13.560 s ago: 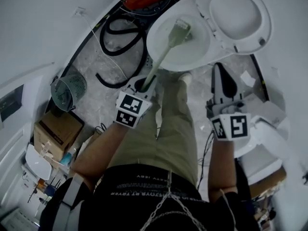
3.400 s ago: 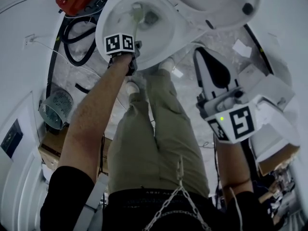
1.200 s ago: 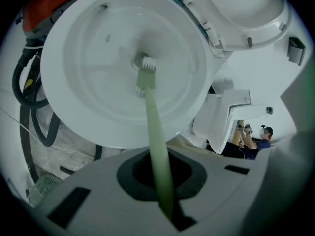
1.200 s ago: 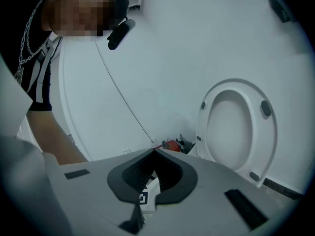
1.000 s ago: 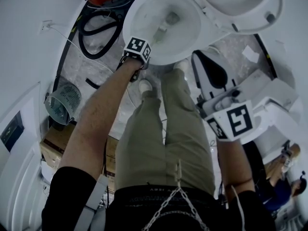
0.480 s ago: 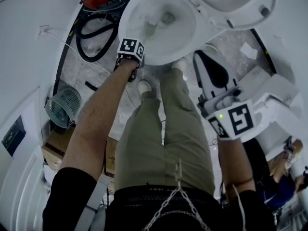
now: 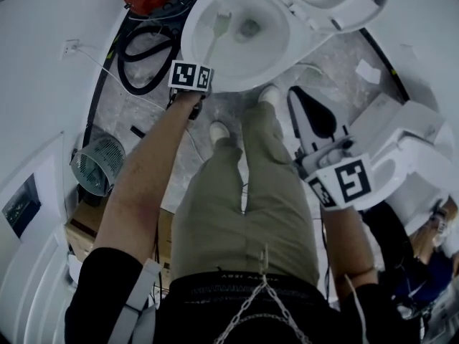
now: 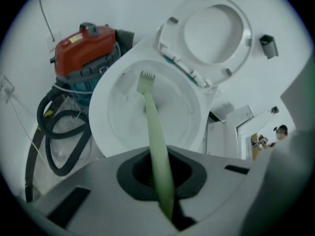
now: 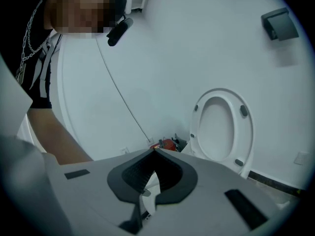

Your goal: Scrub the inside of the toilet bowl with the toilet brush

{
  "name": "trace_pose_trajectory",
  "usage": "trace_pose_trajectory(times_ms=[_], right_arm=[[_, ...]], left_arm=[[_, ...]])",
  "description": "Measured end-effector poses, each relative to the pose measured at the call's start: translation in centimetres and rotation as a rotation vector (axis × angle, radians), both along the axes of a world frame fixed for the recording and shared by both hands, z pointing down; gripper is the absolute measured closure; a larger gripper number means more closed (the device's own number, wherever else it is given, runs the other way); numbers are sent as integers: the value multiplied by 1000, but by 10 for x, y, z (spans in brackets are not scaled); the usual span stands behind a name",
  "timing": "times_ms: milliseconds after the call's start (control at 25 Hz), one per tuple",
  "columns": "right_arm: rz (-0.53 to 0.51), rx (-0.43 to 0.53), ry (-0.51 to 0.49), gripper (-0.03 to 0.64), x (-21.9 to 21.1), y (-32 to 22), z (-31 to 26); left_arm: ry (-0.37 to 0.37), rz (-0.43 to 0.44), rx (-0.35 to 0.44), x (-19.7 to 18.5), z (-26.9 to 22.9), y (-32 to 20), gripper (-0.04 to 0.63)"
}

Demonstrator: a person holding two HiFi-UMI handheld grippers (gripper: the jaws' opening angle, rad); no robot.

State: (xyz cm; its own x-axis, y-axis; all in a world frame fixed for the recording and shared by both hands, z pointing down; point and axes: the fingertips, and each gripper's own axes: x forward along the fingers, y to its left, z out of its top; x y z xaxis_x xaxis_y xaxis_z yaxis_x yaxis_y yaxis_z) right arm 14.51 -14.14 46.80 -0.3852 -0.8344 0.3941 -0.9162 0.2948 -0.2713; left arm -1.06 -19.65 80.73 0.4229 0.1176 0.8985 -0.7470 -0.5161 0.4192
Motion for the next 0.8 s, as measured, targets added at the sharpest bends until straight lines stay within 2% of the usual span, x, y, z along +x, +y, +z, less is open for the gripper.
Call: trace_pose_trajectory(times_ms=[280, 520, 680, 800], right_arm=[[70, 5, 29, 624, -13, 37, -5], [125, 38, 56, 624, -21, 48, -36], [120, 99, 82, 624, -32, 51, -82], [116, 139, 132, 624, -35, 56, -115]], left_arm=[[126, 19, 252, -17, -79, 37, 595], [248, 133, 496, -20, -192, 68, 595], [358, 72, 614, -21, -287, 66, 595], [414, 21, 697, -25, -354, 58, 595]])
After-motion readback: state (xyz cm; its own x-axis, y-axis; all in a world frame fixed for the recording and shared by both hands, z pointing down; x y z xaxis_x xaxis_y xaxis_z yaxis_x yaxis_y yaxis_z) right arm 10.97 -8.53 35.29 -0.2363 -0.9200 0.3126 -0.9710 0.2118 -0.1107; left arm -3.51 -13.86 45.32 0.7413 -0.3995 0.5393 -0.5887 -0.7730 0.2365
